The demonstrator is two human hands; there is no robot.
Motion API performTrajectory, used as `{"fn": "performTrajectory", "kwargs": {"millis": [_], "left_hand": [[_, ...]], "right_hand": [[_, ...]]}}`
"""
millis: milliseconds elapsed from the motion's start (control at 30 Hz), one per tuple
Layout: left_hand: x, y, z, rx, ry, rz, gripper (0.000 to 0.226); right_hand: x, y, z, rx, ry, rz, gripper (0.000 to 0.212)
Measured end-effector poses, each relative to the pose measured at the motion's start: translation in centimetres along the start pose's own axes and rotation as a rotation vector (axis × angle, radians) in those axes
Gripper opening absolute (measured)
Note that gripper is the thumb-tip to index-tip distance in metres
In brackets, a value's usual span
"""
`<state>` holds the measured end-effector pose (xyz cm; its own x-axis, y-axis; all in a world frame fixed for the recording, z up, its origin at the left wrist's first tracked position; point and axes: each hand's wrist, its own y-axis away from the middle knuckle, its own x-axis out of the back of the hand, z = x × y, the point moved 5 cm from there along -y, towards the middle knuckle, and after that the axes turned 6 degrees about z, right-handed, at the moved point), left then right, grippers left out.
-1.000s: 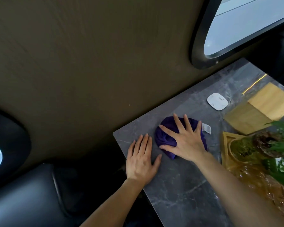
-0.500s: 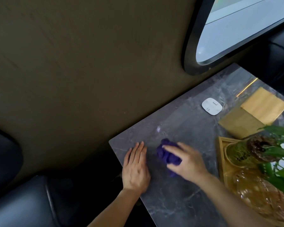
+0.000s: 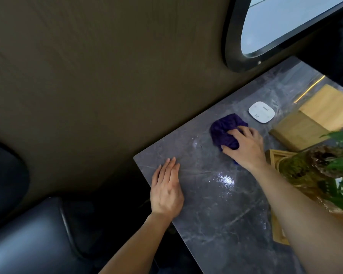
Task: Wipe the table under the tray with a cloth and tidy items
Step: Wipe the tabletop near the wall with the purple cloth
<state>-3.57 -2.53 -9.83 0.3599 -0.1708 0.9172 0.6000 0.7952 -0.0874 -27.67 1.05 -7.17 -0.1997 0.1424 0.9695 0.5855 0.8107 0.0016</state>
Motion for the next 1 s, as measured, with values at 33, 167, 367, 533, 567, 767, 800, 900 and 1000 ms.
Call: {"fn": "performTrajectory", "kwargs": {"millis": [33, 167, 367, 533, 567, 767, 800, 900, 1000], "left_hand": [[0.1, 0.0, 0.0, -0.001, 0.023, 0.0, 0.046], [0.5, 0.1, -0.3, 0.048, 0.174, 0.059, 0.044], [1.9, -1.6, -0.7, 0.267, 0.352, 0.081, 0.052], [1.2, -3.8, -1.5, 0.159, 0.02, -0.127, 0.063], [1.0, -3.9, -1.5, 0.135, -0.032, -0.158, 0.064], [0.8, -3.4, -1.4, 0.096, -0.093, -0.211, 0.068], [0.7, -3.4, -1.3, 0.092, -0.101, -0.214, 0.069], [0.8, -3.3, -1.1, 0.085, -0.106, -0.214, 0.069], [0.7, -2.9, -0.8, 0.09, -0.123, -0.206, 0.068]], "right_hand": [[-0.1, 0.5, -0.4, 0.01, -0.017, 0.009, 0.05], [-0.6, 4.1, -2.4, 0.067, 0.004, 0.058, 0.05], [-1.5, 10.3, -5.9, 0.146, -0.024, 0.079, 0.038], [-2.9, 16.3, -9.7, 0.308, -0.087, 0.076, 0.037], [-3.1, 17.3, -10.3, 0.333, -0.121, 0.095, 0.035], [-3.9, 21.7, -11.6, 0.518, -0.22, 0.102, 0.03], [-3.9, 22.0, -11.4, 0.534, -0.234, 0.062, 0.028], [-3.2, 22.1, -11.1, 0.47, -0.356, -0.147, 0.023], [-1.9, 21.4, -10.9, 0.27, -0.585, -0.502, 0.03]]}}
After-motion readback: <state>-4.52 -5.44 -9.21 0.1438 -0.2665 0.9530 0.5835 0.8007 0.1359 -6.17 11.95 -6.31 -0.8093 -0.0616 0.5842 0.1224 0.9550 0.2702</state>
